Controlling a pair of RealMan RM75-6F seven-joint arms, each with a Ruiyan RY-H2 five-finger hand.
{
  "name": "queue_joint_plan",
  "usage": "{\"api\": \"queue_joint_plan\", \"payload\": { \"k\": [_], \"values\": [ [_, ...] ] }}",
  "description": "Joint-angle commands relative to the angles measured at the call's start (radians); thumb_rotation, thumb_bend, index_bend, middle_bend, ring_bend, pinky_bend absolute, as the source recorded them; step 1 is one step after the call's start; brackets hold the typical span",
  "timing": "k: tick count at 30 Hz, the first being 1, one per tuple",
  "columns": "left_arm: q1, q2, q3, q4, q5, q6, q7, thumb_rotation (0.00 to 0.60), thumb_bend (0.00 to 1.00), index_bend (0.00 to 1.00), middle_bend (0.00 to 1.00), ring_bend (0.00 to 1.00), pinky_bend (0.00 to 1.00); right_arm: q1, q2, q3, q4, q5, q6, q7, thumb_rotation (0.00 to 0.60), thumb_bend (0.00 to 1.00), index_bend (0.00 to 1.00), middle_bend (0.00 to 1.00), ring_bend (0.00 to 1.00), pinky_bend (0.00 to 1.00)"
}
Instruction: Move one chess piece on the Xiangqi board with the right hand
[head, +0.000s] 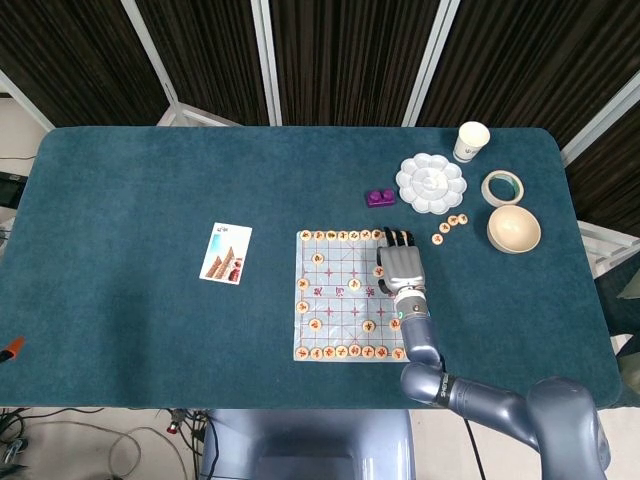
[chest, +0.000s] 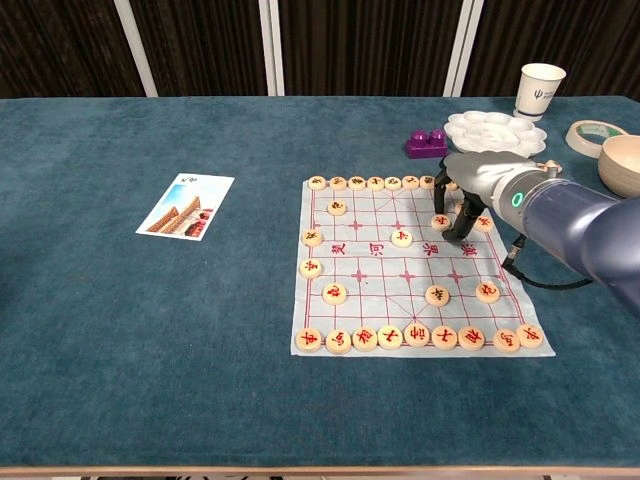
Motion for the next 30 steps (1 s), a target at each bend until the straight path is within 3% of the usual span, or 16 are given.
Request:
{"api": "queue_joint_plan", "payload": {
  "k": [1,17,30],
  "values": [
    [0.0,-0.001,0.0,0.0,0.0,0.0,0.001,0.6,0.0,0.08,0.0,0.0,0.01,0.001,-0.001,0.0,0.003,0.0,-0.003,0.0,0.6,0.38,0.47,0.0,0.0,0.05],
    [-0.001,0.0,0.001,0.0,-0.001,-0.001,0.004,0.6,0.0,0.08,0.0,0.0,0.01,0.002,0.004,0.011,-0.001,0.008,-0.01,0.005,0.6,0.38,0.53,0.0,0.0,0.05],
    [-0.006,-0.003,-0.001,0.005,-0.013,-0.011,0.015,0.6,0.0,0.08,0.0,0.0,0.01,0.031,0.073,0.052,-0.058,0.078,-0.019,-0.039,0.6,0.38,0.53,0.0,0.0,0.05]
  ]
}}
